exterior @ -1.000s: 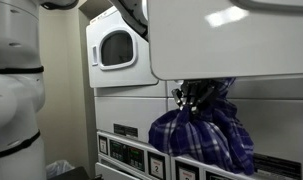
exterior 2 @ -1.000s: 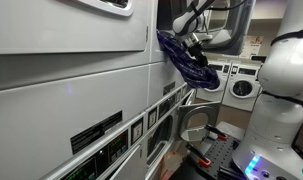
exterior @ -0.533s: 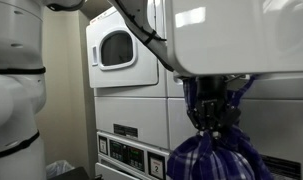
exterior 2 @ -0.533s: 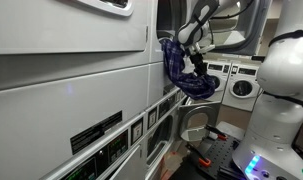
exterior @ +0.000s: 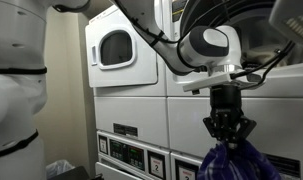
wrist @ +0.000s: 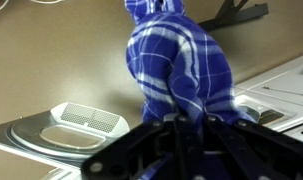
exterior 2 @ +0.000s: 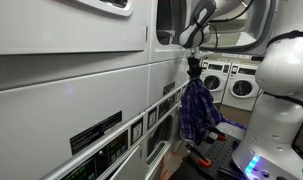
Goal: Remove the cloth from the dryer
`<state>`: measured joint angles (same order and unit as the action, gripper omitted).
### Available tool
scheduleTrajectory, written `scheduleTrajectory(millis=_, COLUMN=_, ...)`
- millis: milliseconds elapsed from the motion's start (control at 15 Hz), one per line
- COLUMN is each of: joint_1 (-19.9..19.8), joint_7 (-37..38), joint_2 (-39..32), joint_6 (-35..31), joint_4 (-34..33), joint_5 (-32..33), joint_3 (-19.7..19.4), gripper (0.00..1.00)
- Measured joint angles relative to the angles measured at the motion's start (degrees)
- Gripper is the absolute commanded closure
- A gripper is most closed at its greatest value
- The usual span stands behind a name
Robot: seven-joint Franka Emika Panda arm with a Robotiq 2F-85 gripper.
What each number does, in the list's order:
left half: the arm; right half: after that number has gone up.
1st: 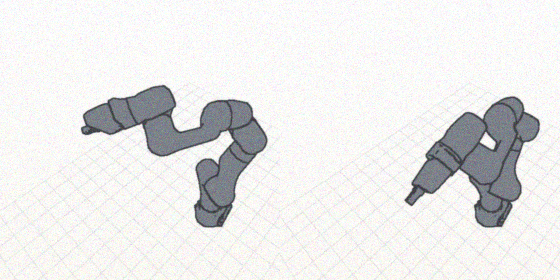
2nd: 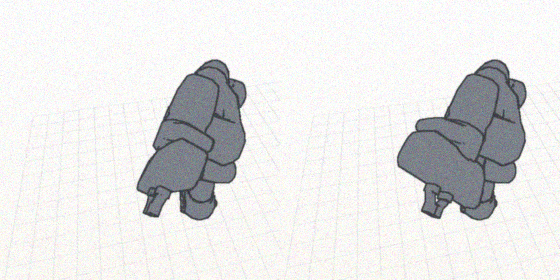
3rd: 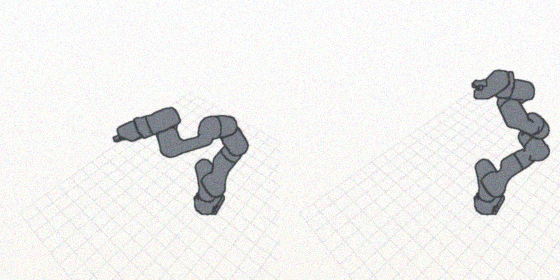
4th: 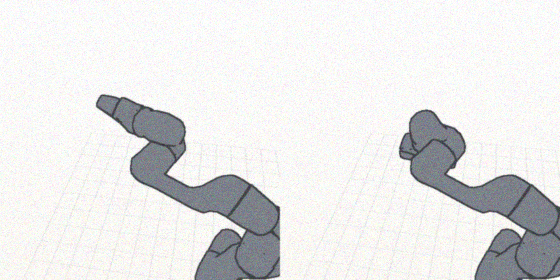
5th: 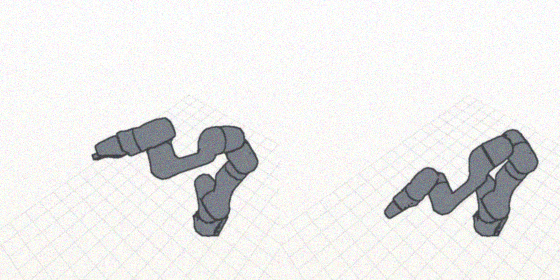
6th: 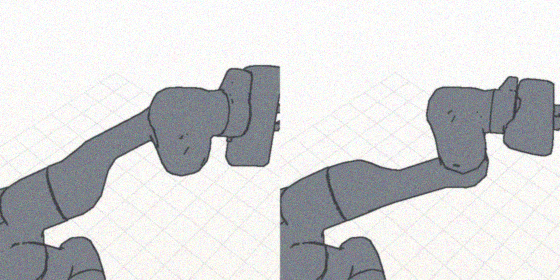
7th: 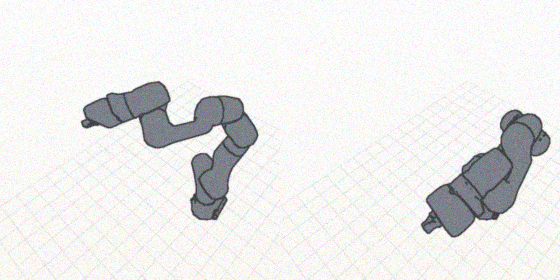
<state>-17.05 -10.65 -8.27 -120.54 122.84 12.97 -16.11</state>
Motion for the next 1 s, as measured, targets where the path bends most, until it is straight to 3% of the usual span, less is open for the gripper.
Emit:
scheduleTrajectory(millis=200, joint_1=0.0, joint_7=0.1, joint_2=-0.1, joint_6=-3.2, joint_4=0.0, joint_5=-3.0, joint_3=0.0, gripper=0.96)
scheduleTrajectory(millis=267, joint_1=0.0, joint_7=0.1, joint_2=-0.1, joint_6=-4.0, joint_4=0.0, joint_5=-3.5, joint_3=0.0, gripper=0.66)
scheduleTrajectory(millis=400, joint_1=0.0, joint_7=0.2, joint_2=-0.2, joint_6=-5.1, joint_4=0.0, joint_5=-4.2, joint_3=0.0, gripper=0.59)
scheduleTrajectory(millis=867, joint_1=0.2, joint_7=0.8, joint_2=-0.2, joint_6=-3.9, joint_4=-1.0, joint_5=-4.0, joint_3=0.0, gripper=0.06)
scheduleTrajectory(millis=1000, joint_1=0.3, joint_7=0.8, joint_2=-0.4, joint_6=-3.2, joint_4=-1.0, joint_5=-3.4, joint_3=0.1, gripper=0.0)
